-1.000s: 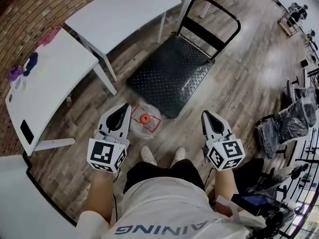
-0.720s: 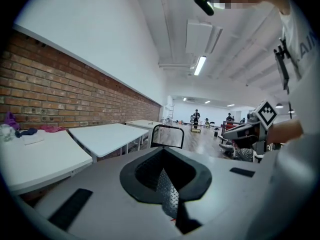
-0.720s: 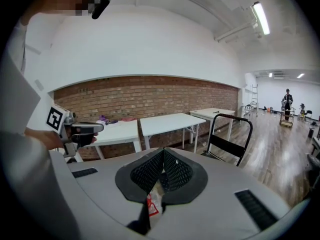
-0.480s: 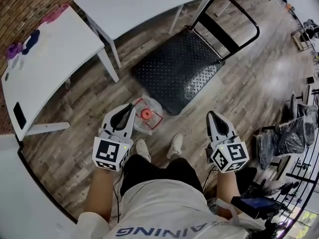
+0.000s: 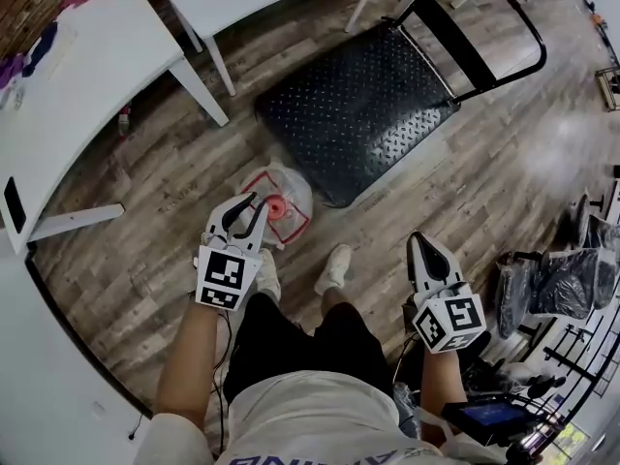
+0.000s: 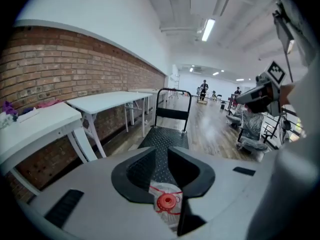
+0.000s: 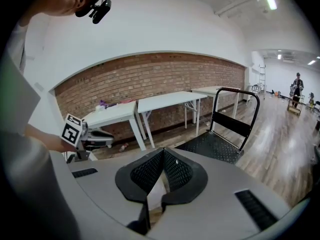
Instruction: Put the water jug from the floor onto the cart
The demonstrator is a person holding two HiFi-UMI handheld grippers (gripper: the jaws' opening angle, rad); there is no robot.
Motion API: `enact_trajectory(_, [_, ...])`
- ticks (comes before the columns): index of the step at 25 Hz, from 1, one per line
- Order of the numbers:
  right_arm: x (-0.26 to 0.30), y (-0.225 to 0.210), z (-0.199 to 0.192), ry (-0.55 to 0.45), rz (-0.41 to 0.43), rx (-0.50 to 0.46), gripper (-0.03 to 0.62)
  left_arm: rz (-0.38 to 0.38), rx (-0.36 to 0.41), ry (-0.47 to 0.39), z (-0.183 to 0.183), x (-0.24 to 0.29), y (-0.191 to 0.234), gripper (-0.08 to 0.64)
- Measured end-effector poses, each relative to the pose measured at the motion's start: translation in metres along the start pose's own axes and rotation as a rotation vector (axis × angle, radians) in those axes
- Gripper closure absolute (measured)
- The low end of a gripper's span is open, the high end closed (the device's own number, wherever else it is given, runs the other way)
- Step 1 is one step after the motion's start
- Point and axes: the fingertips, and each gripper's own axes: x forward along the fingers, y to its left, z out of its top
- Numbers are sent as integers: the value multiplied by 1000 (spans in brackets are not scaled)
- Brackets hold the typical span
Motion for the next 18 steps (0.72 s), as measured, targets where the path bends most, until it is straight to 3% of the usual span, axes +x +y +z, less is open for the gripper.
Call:
enact_trajectory(2, [3,-6,-8,14,5,9,588,-12,12,54,-20,17,-4,464])
enact_trajectory(8, [17,-19,-31,64,24,20,588,-2,18,105,-50,44,-5,457])
enact_trajectory(15, [30,-19,-64,123,47,32,588,-64,26,248,-116,80,-18,365])
enact_trajectory(18, [31,-22,-81,154,46,42,588,-70,12,269,-140,92,-20,350])
